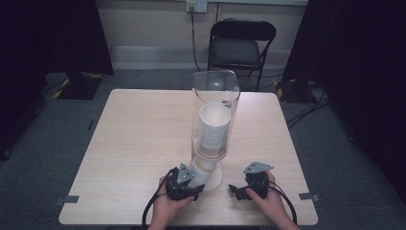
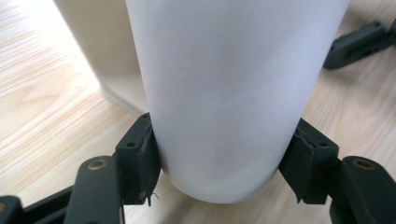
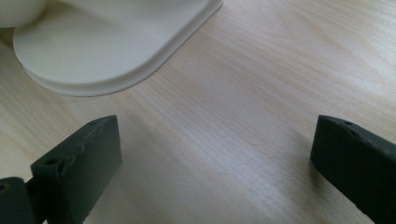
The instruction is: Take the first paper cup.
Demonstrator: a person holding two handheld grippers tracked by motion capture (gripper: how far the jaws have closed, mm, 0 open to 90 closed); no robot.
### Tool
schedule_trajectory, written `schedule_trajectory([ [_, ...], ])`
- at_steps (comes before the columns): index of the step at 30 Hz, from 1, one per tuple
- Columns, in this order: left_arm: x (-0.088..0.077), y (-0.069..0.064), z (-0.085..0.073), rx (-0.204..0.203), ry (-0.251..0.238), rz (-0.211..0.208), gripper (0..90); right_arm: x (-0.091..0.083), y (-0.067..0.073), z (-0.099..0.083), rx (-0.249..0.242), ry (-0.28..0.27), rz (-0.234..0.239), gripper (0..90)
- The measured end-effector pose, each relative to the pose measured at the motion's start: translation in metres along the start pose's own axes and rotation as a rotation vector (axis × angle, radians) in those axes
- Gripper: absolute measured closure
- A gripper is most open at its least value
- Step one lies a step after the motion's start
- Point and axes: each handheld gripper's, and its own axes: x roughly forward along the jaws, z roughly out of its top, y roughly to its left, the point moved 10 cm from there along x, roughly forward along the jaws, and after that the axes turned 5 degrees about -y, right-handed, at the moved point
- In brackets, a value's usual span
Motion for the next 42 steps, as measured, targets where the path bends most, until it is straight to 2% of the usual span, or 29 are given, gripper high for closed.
schedule_trajectory([
  [7,-0.012,0.006,-0.010,0.024,0.028,0.009,35.9,0.000,0.000,0.000,-0.005,-0.004,0.004,1.2],
  [14,-0.022,0.010,-0.022,0.012,0.056,0.010,35.7,0.000,0.000,0.000,-0.005,-0.005,0.005,1.3],
  [18,-0.027,0.009,-0.024,0.029,0.068,0.006,35.7,0.000,0.000,0.000,-0.005,-0.005,0.005,1.2],
  [26,-0.027,-0.009,-0.023,0.046,0.058,-0.040,35.5,0.000,0.000,0.000,0.003,-0.006,-0.002,2.4],
  [27,-0.026,-0.012,-0.022,0.049,0.052,-0.043,35.5,-0.002,0.000,0.000,0.005,0.006,-0.002,5.6],
  [28,-0.025,-0.014,-0.022,0.048,0.055,-0.052,35.5,-0.005,0.000,0.003,-0.003,0.001,0.011,23.6],
  [30,-0.023,-0.019,-0.020,0.053,0.051,-0.066,35.5,-0.007,0.001,0.003,0.001,0.006,0.017,25.1],
  [31,-0.022,-0.023,-0.018,0.059,0.051,-0.076,35.5,-0.009,0.001,0.005,0.008,0.000,0.028,22.5],
  [32,-0.020,-0.026,-0.017,0.059,0.047,-0.085,35.4,-0.012,0.002,0.007,0.038,-0.003,0.040,22.4],
  [35,-0.015,-0.033,-0.015,0.076,0.048,-0.096,35.4,-0.021,0.003,0.018,0.073,-0.014,0.059,22.1],
  [37,-0.014,-0.035,-0.015,0.092,0.062,-0.105,35.4,-0.028,0.003,0.029,0.082,-0.046,0.073,23.5],
  [39,-0.012,-0.037,-0.015,0.095,0.073,-0.105,35.3,-0.036,0.005,0.040,0.080,-0.064,0.102,28.2],
  [41,-0.010,-0.038,-0.015,0.088,0.081,-0.106,35.3,-0.045,0.008,0.052,0.087,-0.087,0.127,28.6],
  [42,-0.008,-0.040,-0.013,0.082,0.063,-0.111,35.3,-0.047,0.009,0.056,0.089,-0.097,0.136,29.3],
])
